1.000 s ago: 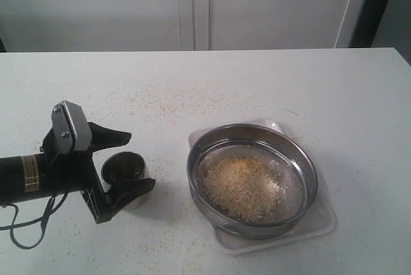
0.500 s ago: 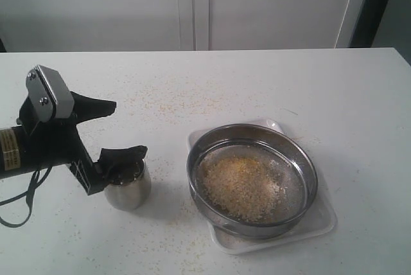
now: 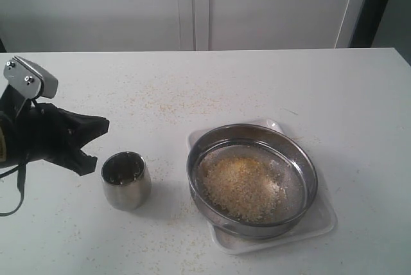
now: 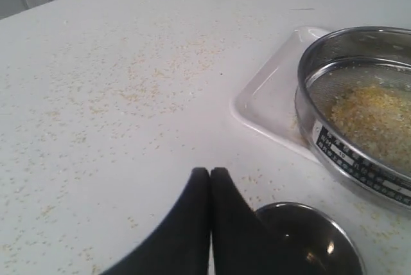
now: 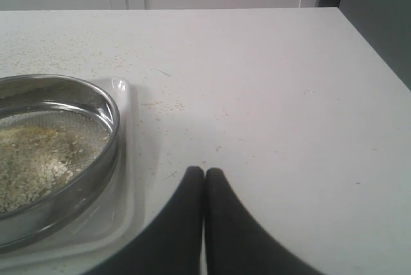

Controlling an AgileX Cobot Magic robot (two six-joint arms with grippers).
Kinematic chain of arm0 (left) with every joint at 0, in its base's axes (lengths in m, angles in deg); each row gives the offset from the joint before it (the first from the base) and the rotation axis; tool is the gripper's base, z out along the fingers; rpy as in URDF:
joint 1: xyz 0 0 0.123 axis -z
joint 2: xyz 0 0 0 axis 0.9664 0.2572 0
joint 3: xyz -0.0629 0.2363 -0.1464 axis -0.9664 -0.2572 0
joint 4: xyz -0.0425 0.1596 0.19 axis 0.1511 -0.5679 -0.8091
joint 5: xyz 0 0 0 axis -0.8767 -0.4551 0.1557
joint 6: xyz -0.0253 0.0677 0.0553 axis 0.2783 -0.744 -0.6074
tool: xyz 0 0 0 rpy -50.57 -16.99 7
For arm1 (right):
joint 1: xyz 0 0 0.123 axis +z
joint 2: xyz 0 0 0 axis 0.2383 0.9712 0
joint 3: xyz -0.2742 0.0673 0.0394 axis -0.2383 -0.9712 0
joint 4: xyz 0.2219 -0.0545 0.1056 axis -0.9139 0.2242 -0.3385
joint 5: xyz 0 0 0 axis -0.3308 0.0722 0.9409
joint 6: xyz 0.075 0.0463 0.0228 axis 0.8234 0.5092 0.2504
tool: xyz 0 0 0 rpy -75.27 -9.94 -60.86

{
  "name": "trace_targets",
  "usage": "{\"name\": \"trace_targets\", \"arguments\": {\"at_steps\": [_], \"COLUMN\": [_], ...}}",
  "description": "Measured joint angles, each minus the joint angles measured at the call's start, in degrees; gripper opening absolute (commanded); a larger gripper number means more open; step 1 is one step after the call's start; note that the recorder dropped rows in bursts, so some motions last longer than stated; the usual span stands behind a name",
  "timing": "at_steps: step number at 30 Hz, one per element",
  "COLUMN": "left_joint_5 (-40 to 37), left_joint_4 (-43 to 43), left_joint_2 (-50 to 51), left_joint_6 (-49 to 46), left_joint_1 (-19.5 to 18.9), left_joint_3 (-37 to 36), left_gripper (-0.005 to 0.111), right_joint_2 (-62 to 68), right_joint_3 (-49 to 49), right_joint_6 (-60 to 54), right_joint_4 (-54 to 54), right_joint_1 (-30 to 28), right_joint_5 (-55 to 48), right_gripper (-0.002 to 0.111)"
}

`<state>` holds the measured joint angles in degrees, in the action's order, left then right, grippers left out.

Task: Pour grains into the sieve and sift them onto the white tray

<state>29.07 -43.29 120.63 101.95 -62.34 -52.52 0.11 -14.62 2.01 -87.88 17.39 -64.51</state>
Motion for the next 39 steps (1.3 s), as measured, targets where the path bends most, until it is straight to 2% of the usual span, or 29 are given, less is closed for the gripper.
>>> {"name": "trace_targets", "arguments": {"at_steps": [3,11,13,25,32,35,39], "left_joint_5": [-5.4,-34.4,-38.6,-50.1,-63.1,-67.2,-74.9], "left_joint_4": [0.0,-0.6,-0.8,-0.8,0.2,2.2,9.4], "left_joint_2": [-2.2,-9.7,-10.8,-12.3,-12.4,-12.4,-12.4], "left_joint_6": [4.1,19.8,21.1,22.1,14.7,6.8,-3.8], "left_joint_1": [0.0,0.0,0.0,0.0,0.0,0.0,0.0], "left_joint_3": [0.0,2.1,2.2,2.2,2.2,2.2,2.2], "left_gripper": [0.0,0.0,0.0,0.0,0.0,0.0,0.0], "right_joint_2": [0.0,0.0,0.0,0.0,0.0,0.0,0.0], "right_joint_3": [0.0,0.0,0.0,0.0,0.0,0.0,0.0], "right_joint_6": [0.0,0.0,0.0,0.0,0.0,0.0,0.0], "right_joint_4": [0.0,0.0,0.0,0.0,0.0,0.0,0.0], "right_joint_1": [0.0,0.0,0.0,0.0,0.0,0.0,0.0], "right_joint_5": [0.0,0.0,0.0,0.0,0.0,0.0,0.0], "right_gripper": [0.0,0.0,0.0,0.0,0.0,0.0,0.0]}}
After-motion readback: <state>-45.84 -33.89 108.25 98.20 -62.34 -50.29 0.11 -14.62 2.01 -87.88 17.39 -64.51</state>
